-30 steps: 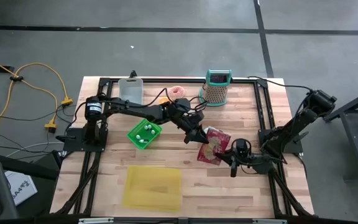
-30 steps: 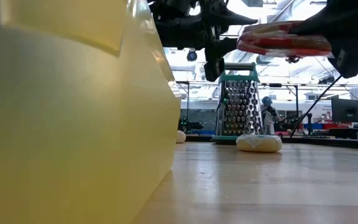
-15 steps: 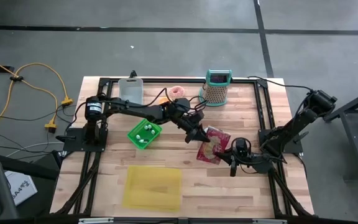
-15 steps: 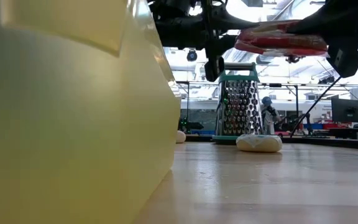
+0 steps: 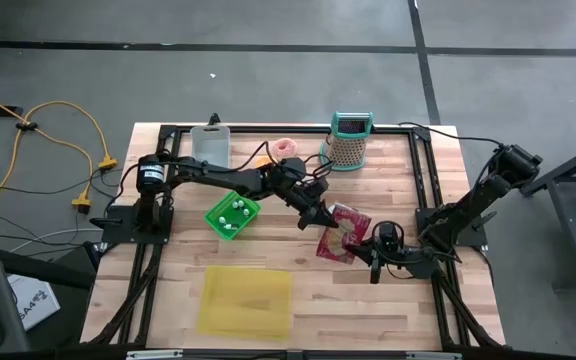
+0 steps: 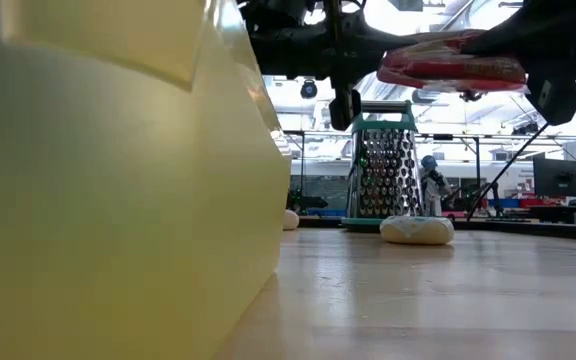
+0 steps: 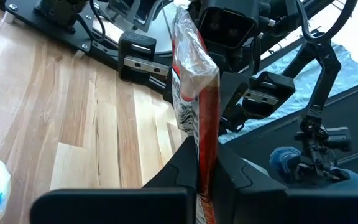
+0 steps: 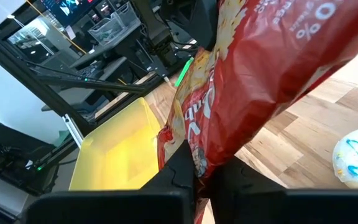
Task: Pick & Place Food Item
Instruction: Put the red bag into the yellow bin
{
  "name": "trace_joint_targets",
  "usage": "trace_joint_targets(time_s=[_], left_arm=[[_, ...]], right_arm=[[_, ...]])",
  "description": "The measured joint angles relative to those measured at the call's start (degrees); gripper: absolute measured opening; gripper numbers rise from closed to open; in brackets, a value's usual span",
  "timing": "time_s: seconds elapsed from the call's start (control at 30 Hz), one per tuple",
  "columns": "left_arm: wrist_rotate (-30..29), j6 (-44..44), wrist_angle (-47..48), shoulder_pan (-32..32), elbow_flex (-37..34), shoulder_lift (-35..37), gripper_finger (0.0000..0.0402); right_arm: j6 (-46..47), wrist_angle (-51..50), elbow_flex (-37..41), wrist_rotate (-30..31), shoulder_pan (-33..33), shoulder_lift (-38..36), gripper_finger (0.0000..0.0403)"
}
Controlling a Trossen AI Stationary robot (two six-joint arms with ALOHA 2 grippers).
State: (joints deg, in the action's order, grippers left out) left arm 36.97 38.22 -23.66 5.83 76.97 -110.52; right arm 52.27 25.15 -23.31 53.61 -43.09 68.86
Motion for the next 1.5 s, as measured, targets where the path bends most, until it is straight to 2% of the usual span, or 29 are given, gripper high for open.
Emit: trace_joint_targets(time_s=[0.5, 0.67, 0.97, 1.07, 1.2, 1.37, 1.5], left_arm=[[0.6, 0.0, 0.0, 0.0, 0.0, 0.0, 0.0008], [2.6, 0.0, 0.0, 0.3, 0.0, 0.0, 0.0008], [11.1, 3.0, 1.9, 3.1, 0.0, 0.0, 0.0008], [15.0, 3.7, 3.4, 3.7, 0.0, 0.0, 0.0008], [18.1, 3.1, 7.7, 3.0, 0.0, 0.0, 0.0008], [17.9, -2.5, 17.5, 1.3, 0.0, 1.7, 0.0007], [13.2, -8.2, 27.4, -1.1, 0.0, 5.3, 0.0007]], right_arm=[[2.0, 0.0, 0.0, -3.2, 0.0, 0.0, 0.0125], [2.1, -1.4, 0.0, -8.4, 0.0, 0.0, 0.0151], [8.6, -8.8, 0.0, -14.6, -0.1, 0.0, 0.0155], [9.9, -9.0, 0.0, -17.4, -0.4, 0.0, 0.0154], [11.4, -9.0, 0.0, -18.0, -2.3, 0.0, 0.0153], [14.3, -9.1, 0.0, -17.0, -5.3, 0.0, 0.0153], [16.0, -9.1, 0.0, -14.5, -7.7, 0.0, 0.0153]])
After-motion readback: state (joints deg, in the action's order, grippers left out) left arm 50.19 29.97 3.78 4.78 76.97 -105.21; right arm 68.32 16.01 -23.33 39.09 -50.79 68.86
